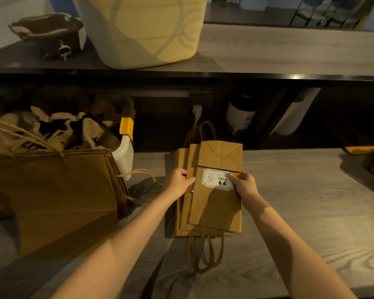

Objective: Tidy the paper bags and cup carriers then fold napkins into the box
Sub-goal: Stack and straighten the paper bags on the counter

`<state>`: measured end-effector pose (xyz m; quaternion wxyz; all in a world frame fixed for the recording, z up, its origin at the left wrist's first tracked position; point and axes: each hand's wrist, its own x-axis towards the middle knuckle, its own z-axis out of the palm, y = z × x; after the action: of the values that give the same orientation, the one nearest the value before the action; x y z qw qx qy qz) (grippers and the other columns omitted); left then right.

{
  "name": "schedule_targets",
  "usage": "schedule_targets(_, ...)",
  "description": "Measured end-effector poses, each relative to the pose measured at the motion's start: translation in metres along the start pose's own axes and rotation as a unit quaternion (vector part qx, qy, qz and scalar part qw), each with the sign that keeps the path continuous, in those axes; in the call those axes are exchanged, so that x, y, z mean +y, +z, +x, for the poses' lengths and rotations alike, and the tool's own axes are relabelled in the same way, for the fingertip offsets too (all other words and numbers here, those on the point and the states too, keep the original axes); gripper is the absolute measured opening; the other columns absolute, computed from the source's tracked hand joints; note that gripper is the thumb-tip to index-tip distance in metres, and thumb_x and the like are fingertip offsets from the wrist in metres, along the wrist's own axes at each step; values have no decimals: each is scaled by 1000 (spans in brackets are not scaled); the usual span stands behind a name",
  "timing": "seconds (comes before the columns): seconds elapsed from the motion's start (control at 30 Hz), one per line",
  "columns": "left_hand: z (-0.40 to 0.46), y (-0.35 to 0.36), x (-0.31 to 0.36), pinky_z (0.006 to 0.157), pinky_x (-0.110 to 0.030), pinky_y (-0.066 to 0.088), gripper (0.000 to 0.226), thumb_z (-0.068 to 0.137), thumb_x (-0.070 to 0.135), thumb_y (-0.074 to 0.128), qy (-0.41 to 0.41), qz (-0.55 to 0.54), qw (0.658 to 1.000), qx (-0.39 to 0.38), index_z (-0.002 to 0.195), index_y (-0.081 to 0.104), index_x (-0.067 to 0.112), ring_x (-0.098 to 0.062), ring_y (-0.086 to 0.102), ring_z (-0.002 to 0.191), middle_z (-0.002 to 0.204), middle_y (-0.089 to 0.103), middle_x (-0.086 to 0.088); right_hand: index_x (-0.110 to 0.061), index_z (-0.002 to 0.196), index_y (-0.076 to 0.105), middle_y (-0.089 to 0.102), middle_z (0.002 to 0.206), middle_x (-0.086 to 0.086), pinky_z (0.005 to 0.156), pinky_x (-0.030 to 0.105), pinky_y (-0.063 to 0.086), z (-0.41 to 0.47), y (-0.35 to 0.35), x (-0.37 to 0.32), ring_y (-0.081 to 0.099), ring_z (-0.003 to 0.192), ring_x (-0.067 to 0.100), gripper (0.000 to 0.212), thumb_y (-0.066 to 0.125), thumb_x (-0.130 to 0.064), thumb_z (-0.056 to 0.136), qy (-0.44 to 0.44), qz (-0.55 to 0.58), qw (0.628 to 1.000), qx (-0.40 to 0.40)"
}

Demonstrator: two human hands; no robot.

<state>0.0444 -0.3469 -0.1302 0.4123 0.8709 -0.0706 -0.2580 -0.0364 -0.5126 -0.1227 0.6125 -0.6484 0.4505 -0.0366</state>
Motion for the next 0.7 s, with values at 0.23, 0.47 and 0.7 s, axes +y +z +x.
schedule_targets(0.23,-4,-8,0,84,-26,44,45,89,25,60,10,-9,1000,21,128,47,8,-20,56,109,121,57,-10,-4,130,48,58,122,14,97,47,46,-7,-2,-4,56,112,31,44,58,-23,92,-72,-46,992,87)
schedule_targets(0.47,-12,-20,34,99,-38,43,35,91,25,57,40,-58,982,-176,123,51,13,-24,51,120,127,55,-8,-14,123,44,55,122,10,100,47,44,-15,-6,-25,54,111,26,30,52,-19,94,-117,133,980,85)
schedule_targets(0.7,-7,-40,65,94,-42,45,31,99,18,39,157,107,982,-12,124,54,29,-22,53,115,126,57,0,-11,138,37,29,139,12,102,26,28,-37,-17,-49,31,127,24,55,59,-18,88,-302,-142,912,237)
